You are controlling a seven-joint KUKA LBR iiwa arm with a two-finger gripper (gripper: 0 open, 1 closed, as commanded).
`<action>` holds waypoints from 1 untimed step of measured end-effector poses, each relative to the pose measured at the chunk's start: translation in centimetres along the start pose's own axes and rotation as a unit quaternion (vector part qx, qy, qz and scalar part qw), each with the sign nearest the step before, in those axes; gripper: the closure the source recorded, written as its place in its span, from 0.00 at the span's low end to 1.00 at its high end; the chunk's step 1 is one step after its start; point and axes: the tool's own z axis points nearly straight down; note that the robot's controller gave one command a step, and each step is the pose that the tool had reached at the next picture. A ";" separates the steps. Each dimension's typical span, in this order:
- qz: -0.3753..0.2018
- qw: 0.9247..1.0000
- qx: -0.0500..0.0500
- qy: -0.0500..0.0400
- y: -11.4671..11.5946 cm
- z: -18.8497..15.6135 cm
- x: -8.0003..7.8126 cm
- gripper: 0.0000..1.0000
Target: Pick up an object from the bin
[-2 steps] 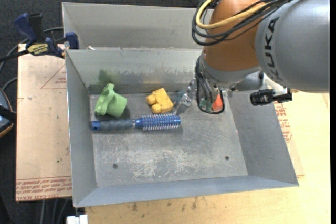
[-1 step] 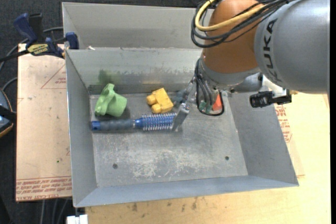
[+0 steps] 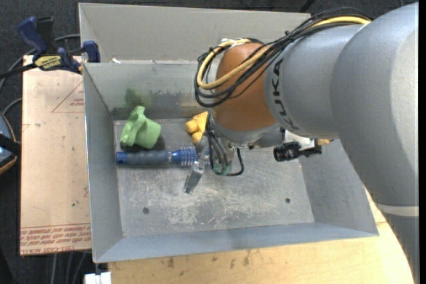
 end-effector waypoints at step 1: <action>0.002 1.000 -0.001 -0.003 -0.1 -0.5 -0.3 1.00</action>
Offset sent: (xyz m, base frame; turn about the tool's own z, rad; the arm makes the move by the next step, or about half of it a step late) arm 0.0000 0.0000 0.0000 0.0000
